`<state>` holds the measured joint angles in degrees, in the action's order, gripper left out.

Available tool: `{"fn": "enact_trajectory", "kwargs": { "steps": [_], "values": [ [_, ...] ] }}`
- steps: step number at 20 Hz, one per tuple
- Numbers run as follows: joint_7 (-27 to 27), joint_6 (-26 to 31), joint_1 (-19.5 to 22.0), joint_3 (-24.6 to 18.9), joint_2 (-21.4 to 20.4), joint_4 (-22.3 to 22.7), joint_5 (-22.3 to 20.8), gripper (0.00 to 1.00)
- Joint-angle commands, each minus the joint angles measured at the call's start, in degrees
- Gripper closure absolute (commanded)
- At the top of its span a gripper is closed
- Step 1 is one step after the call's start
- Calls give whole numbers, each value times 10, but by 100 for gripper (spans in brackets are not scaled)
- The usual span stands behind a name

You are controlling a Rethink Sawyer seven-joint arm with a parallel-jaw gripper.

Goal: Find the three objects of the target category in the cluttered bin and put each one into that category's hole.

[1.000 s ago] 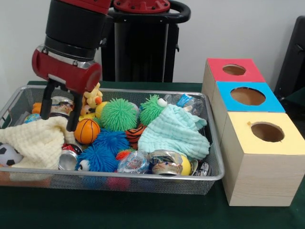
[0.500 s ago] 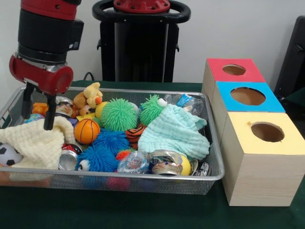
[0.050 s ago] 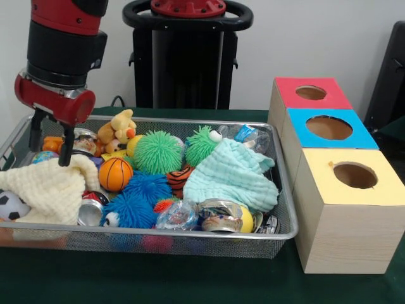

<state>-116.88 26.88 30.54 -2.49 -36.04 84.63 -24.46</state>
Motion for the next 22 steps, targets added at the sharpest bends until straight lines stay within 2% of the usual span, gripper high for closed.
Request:
{"fn": "enact_trajectory", "kwargs": {
  "steps": [1, 7, 13, 17, 22],
  "values": [
    [53, -65, -2, -63, 15, 61, -57, 0],
    [28, -103, -6, -59, 45, 39, -74, 0],
    [39, -132, 24, -84, 73, 34, -81, 0],
    [19, -165, 8, -62, 96, 10, -97, 0],
    [6, -171, 4, -58, 105, 6, -95, 0]
  ]
}}
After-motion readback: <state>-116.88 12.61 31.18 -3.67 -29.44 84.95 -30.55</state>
